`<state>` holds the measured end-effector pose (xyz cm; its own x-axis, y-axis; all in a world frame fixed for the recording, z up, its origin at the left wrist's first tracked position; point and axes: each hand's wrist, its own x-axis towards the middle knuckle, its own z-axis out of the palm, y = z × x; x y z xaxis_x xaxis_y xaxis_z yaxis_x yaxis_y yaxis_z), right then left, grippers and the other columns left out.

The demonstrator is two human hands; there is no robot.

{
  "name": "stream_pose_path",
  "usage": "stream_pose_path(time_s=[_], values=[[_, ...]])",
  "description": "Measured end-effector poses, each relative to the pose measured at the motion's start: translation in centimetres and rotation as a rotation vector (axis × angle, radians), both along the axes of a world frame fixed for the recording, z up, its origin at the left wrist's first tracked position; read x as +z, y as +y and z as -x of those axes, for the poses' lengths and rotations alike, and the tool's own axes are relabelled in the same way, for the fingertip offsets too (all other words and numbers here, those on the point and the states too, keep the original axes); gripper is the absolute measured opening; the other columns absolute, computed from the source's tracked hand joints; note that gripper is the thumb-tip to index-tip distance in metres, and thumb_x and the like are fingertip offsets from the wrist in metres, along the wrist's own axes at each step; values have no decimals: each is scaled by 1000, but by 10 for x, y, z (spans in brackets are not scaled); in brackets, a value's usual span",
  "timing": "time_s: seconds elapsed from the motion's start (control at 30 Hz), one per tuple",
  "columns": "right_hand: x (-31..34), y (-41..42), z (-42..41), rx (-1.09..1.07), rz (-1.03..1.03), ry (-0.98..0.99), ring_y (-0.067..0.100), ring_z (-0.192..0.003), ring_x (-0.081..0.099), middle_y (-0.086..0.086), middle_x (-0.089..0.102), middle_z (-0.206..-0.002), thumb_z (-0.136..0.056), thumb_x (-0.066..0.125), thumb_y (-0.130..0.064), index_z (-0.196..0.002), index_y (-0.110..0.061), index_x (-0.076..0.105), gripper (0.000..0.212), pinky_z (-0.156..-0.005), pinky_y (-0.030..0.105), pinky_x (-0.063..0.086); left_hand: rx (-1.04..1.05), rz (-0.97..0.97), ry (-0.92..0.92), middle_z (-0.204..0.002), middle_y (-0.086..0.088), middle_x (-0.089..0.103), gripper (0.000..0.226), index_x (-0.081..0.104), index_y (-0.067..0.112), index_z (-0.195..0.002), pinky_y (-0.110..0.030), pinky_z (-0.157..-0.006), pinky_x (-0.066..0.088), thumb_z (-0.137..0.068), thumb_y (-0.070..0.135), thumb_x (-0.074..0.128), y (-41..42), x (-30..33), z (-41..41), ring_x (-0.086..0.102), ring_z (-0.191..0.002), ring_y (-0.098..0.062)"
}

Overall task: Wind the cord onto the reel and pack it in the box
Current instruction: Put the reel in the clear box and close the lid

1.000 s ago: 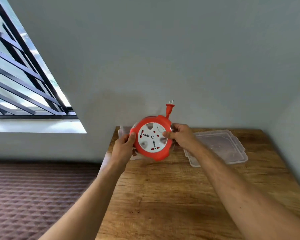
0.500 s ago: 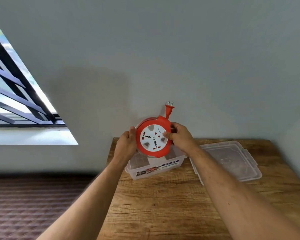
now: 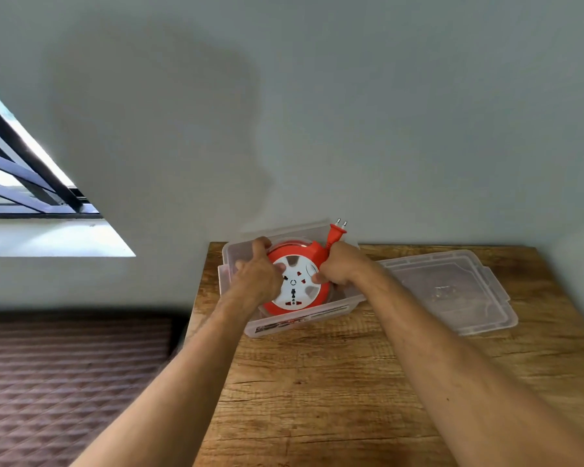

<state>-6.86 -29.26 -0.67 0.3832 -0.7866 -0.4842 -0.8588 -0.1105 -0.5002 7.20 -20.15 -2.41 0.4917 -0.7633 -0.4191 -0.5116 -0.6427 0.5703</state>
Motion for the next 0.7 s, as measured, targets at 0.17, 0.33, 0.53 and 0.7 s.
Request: stream_pose_path(time_s=[0.17,0.33,0.53,0.7], values=[[-6,-1,1,-103,19,-81,13,-70,56,4,63,-92,-92,69,-23,-96,-13,61,14,-51,24,35,-46,28,-17,-138,-24,53,48,27,38,-145,-54,-105,49,-104,28,49,-6,0,-5,55,-118,-40],[-8,-2,4,-234,89,-150,8,-62,49,-5,54,-74,-97,61,-30,-105,-12,62,20,-50,23,33,-153,4,-82,-134,-19,61,46,35,34,-144,-47,-90,58,-103,27,53,-15,11,-17,66,-102,-31],[-15,8,2,-215,250,-28,25,-90,64,11,69,-106,-95,65,-20,-114,-5,66,24,-74,31,48,-190,27,-196,-138,-13,61,47,42,34,-144,-37,-89,45,-101,28,58,-18,14,-14,63,-106,-28],[-17,17,3,-121,316,68,24,-97,66,9,69,-109,-98,59,-17,-112,-9,67,19,-82,33,54,-45,179,-166,-110,-13,67,53,37,18,-123,-39,-77,53,-89,25,76,-13,17,-7,66,-94,-30]])
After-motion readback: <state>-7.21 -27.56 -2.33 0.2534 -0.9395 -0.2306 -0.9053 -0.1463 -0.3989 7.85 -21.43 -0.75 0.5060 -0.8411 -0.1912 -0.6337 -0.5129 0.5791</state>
